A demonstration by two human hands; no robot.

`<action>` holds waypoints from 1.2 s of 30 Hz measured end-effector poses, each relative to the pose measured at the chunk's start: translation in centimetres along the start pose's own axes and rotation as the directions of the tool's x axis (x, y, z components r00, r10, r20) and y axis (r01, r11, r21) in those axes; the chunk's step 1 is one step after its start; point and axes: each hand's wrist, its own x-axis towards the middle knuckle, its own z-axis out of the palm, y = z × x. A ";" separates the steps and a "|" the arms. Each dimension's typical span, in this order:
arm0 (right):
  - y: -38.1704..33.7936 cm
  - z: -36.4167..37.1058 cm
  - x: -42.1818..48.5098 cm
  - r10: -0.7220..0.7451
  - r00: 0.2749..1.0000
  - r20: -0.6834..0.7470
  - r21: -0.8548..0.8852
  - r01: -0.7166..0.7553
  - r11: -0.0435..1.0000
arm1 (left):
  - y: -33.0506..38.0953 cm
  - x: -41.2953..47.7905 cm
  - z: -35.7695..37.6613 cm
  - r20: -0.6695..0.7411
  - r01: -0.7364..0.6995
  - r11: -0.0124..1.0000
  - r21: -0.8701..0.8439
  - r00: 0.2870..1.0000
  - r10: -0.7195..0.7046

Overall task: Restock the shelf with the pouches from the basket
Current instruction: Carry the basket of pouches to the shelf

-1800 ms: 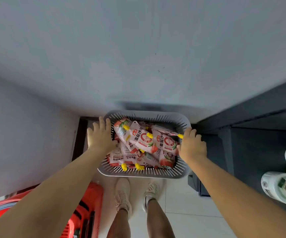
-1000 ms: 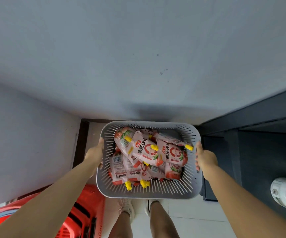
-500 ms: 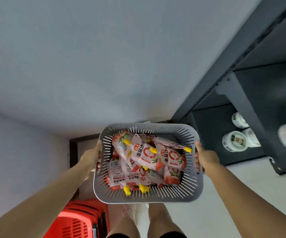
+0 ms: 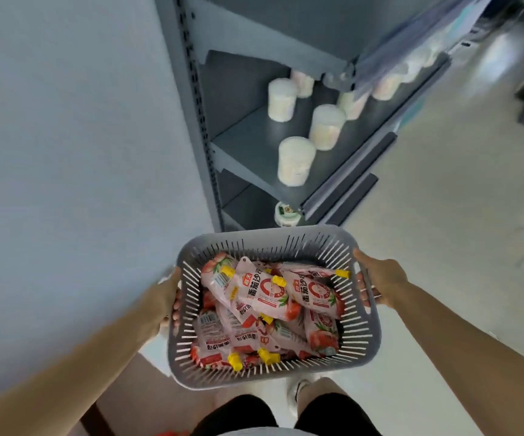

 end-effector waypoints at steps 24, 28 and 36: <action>16.6 -40.5 16.9 0.354 0.856 -0.377 0.393 -0.198 0.898 | 24.8 3.1 49.1 0.317 -0.205 0.908 0.366 0.945 0.085; 16.0 -44.9 22.3 0.401 0.820 -0.410 0.428 -0.215 0.878 | 30.1 6.1 56.2 0.371 -0.234 0.889 0.395 0.925 0.079; 12.0 -55.4 33.6 0.457 0.768 -0.449 0.477 -0.227 0.849 | 42.1 13.8 70.8 0.443 -0.267 0.851 0.452 0.895 0.046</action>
